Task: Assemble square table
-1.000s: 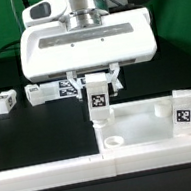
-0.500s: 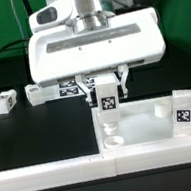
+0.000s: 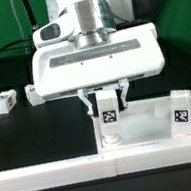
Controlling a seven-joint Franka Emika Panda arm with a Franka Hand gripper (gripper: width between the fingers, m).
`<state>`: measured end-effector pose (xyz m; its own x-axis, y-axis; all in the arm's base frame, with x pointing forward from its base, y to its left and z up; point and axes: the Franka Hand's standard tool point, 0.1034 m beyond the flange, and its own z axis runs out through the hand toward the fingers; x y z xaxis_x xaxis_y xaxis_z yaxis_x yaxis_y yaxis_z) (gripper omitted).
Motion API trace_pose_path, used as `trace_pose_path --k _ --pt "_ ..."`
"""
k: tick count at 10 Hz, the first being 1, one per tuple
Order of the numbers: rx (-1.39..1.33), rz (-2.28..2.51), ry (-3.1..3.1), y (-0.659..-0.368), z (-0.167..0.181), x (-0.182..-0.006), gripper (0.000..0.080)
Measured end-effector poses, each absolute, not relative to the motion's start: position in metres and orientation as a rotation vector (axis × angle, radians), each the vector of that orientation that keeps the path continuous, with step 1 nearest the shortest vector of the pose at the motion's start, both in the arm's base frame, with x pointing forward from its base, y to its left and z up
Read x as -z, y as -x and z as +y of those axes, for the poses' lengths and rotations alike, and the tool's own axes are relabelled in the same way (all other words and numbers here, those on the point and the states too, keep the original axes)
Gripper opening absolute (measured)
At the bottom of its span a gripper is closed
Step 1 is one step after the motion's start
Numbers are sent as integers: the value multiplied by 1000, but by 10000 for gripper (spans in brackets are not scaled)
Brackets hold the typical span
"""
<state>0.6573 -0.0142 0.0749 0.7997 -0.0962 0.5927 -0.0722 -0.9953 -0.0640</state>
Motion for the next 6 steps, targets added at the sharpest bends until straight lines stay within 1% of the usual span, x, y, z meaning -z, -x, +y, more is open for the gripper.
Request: trace_pose_path --k 2,5,6 --pt "970 128 2943 -657 -9 -71 285" --pt "999 129 2942 -658 -8 -71 285" --pt "958 126 2945 -657 -7 -68 361"
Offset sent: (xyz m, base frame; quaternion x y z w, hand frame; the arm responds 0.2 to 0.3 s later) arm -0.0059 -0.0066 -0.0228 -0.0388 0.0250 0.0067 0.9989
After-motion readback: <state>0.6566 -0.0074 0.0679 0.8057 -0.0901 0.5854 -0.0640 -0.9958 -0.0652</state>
